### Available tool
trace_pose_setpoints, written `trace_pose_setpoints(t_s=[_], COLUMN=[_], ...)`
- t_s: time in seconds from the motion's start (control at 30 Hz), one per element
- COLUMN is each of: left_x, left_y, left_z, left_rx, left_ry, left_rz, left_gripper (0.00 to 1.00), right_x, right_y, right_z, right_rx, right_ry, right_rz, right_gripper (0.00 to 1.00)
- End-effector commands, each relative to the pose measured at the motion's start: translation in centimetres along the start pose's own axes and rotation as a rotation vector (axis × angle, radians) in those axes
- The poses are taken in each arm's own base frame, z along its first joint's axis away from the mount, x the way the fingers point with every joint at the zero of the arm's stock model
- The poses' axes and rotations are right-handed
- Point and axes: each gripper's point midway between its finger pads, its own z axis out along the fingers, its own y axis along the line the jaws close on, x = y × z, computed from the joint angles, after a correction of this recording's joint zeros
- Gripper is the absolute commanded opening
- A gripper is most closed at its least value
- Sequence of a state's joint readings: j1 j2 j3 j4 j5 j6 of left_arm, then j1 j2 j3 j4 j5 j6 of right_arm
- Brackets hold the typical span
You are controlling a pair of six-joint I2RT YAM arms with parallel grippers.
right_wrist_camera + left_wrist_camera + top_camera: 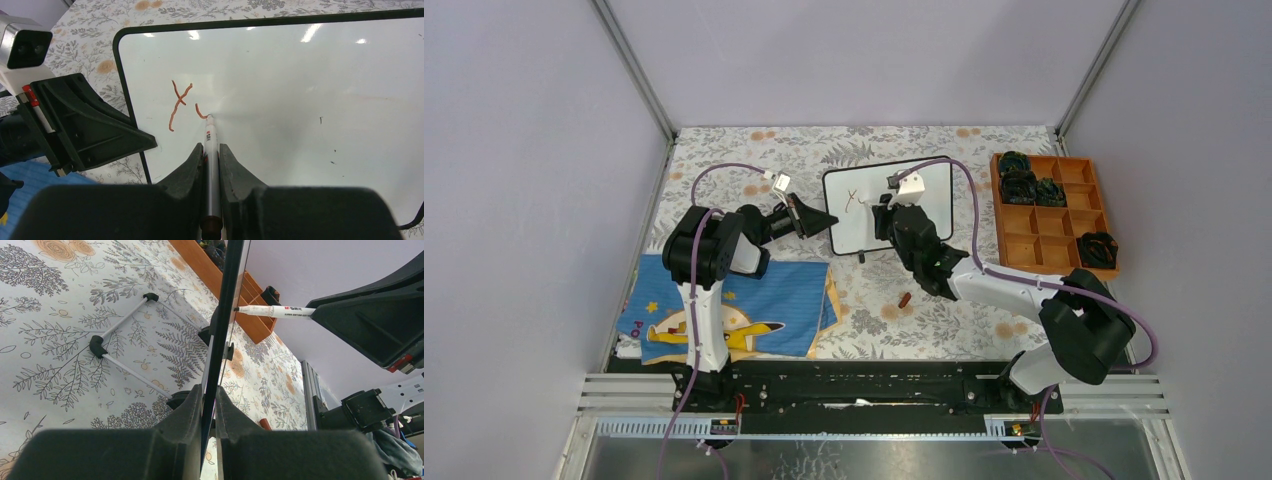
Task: Write a sentence on the whiteboard
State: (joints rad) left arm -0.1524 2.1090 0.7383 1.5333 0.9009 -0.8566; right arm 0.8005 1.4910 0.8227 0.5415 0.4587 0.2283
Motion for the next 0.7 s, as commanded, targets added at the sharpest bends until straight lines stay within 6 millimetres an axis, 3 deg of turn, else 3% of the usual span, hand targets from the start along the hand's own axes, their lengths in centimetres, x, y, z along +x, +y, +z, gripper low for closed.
trace_pose_setpoints(t_s=[0.0, 0.67], left_x=[-0.4, -0.2], left_y=[-0.4, -0.5], left_z=[-0.4, -0.3], left_rx=[0.018, 0.024], left_ry=[-0.022, -0.015], left_rz=[0.058, 0.058], left_gripper=[0.00, 0.00], right_x=[-3.7, -3.8], right_y=[-0.7, 1.5], right_z=[0.5, 1.2], right_rx=[0.044, -0.048], right_ry=[-0.079, -0.066], right_rz=[0.015, 0.028], right_gripper=[0.00, 0.00])
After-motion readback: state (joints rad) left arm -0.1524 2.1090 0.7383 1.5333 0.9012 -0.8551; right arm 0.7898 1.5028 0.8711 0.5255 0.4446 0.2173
